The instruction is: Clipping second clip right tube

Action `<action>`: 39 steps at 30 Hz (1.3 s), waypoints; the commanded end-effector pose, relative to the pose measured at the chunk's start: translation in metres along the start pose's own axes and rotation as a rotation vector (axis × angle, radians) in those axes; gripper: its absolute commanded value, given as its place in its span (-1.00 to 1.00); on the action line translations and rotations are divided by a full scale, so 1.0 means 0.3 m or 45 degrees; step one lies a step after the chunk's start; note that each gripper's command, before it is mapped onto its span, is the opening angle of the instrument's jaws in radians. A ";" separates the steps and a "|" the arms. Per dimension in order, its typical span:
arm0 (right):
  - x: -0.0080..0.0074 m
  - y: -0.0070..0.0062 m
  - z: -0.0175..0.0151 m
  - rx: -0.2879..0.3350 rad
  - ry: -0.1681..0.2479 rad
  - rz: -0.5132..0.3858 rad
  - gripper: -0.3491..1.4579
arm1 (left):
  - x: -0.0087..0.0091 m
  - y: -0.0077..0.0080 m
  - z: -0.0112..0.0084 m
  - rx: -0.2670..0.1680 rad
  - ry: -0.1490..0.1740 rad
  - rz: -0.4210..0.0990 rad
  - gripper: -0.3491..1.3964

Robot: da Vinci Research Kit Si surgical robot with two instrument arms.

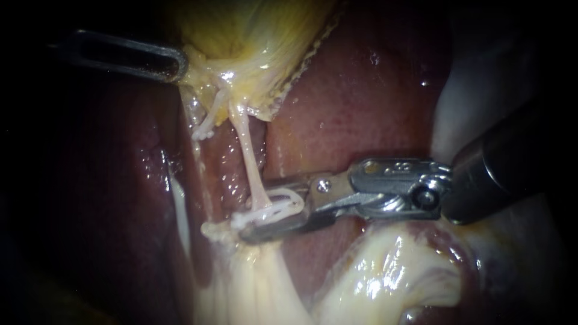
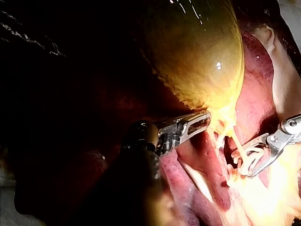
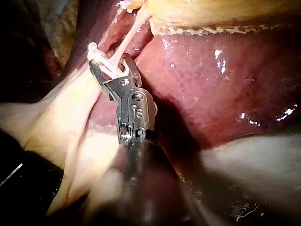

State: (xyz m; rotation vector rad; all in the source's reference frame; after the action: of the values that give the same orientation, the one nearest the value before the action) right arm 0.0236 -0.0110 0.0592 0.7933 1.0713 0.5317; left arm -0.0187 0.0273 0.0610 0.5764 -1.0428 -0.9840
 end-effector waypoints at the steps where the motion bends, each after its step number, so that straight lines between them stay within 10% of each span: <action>1: -0.0003 0.0008 0.000 0.024 0.016 0.019 -0.13 | 0.0000 -0.0001 0.0000 0.000 0.000 0.000 -1.00; 8: -0.0004 0.0045 0.001 0.207 0.097 0.184 -0.12 | 0.0001 0.0000 -0.0001 0.000 0.000 0.000 -1.00; 20: 0.0076 -0.0013 0.001 0.371 0.287 0.393 -0.15 | 0.0003 0.0001 0.0001 0.000 -0.001 0.001 -1.00; 39: 0.0053 -0.0025 0.001 0.434 0.242 0.372 -0.85 | 0.0007 0.0003 0.0004 -0.001 -0.001 0.002 -1.00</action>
State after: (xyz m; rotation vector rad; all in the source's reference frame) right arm 0.0246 -0.0105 0.0578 1.2301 1.2484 0.6907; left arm -0.0187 0.0271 0.0612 0.5746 -1.0433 -0.9832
